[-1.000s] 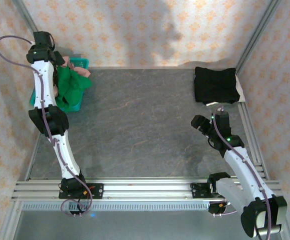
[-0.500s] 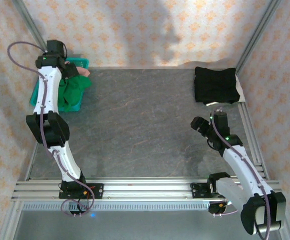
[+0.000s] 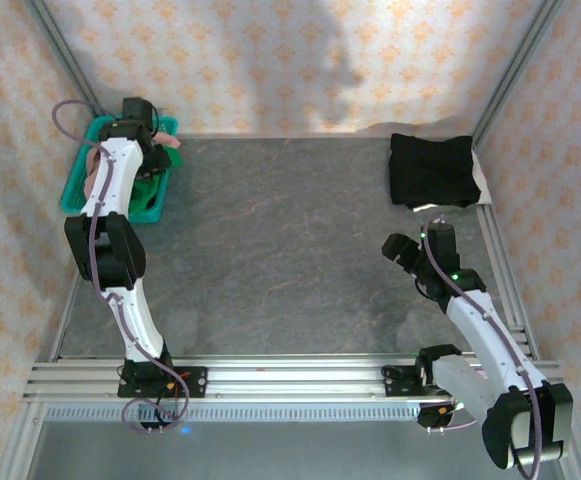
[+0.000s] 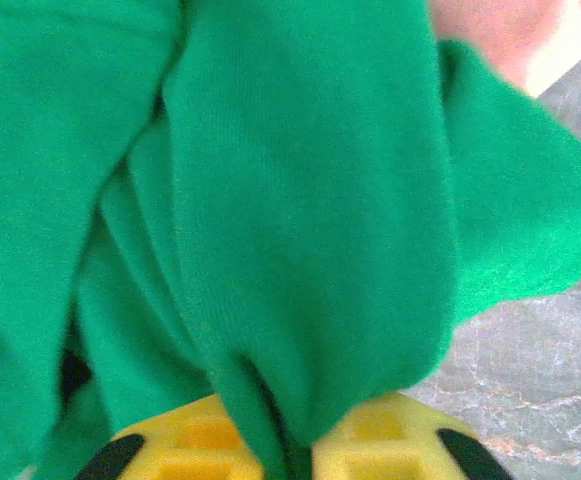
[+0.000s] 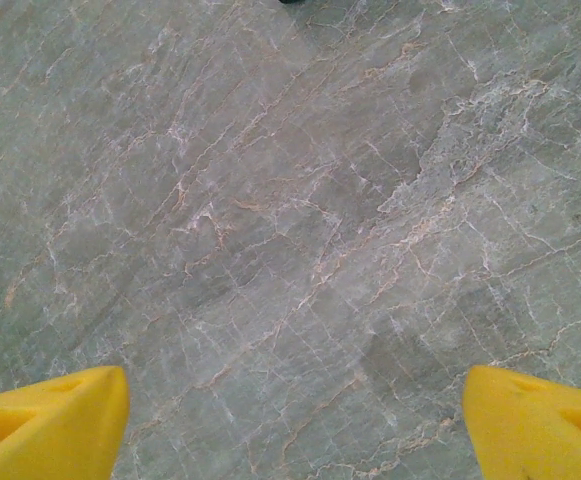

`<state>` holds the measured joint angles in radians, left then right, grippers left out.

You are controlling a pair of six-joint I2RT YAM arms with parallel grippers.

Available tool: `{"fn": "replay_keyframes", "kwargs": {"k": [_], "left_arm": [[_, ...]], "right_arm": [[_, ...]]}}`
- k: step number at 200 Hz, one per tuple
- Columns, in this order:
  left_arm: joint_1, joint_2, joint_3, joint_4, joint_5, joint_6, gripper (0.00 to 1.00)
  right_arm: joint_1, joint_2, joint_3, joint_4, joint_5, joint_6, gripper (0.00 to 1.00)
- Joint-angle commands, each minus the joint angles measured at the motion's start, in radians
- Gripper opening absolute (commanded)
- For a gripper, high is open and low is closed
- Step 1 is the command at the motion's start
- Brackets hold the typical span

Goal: Fold and stack the t-shirts

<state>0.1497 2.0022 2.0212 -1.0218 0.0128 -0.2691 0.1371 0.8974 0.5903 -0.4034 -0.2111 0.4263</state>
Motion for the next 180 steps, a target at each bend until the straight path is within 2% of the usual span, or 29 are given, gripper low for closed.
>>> {"fn": "replay_keyframes", "kwargs": {"k": [1,29,54,69,94,111,137,147,161,165,168,177,180], "left_arm": [[0.014,-0.086,0.188,-0.077,-0.088,0.010,0.01],[0.062,-0.137,0.448,-0.084,-0.113,-0.002,0.00],[0.085,-0.193,0.494,0.060,-0.117,-0.014,0.00],[0.093,-0.207,0.503,0.119,-0.028,-0.044,0.00],[0.074,-0.217,0.540,0.184,0.262,-0.117,0.00],[-0.016,-0.242,0.550,0.216,0.361,-0.127,0.00],[-0.228,-0.272,0.538,0.191,0.381,-0.071,0.00],[-0.287,-0.282,0.489,0.185,0.384,-0.078,0.00],[-0.305,-0.311,0.338,0.218,0.409,-0.154,0.00],[-0.304,-0.323,0.277,0.249,0.421,-0.170,0.05],[-0.304,-0.331,0.231,0.268,0.424,-0.181,0.14],[-0.305,-0.354,0.098,0.330,0.400,-0.194,0.47],[-0.304,-0.359,0.052,0.346,0.383,-0.196,0.54]], "right_arm": [[0.007,-0.006,-0.006,-0.001,0.028,-0.014,0.87],[0.007,-0.011,-0.004,-0.005,0.031,-0.012,0.87],[0.006,-0.012,-0.010,0.009,0.024,-0.005,0.87],[0.007,-0.012,-0.012,0.014,0.016,-0.003,0.87],[0.007,-0.014,-0.004,0.008,0.015,-0.005,0.87],[0.007,-0.021,-0.001,0.003,0.012,-0.004,0.87],[0.006,-0.026,0.006,0.014,-0.010,0.003,0.87],[0.006,-0.026,0.010,0.020,-0.023,0.006,0.87],[0.007,-0.028,0.014,0.025,-0.034,0.011,0.87],[0.007,-0.030,0.014,0.027,-0.037,0.011,0.87],[0.007,-0.031,0.014,0.028,-0.037,0.012,0.87],[0.007,-0.032,0.015,0.028,-0.041,0.014,0.87],[0.007,-0.032,0.016,0.029,-0.043,0.016,0.87]]}}
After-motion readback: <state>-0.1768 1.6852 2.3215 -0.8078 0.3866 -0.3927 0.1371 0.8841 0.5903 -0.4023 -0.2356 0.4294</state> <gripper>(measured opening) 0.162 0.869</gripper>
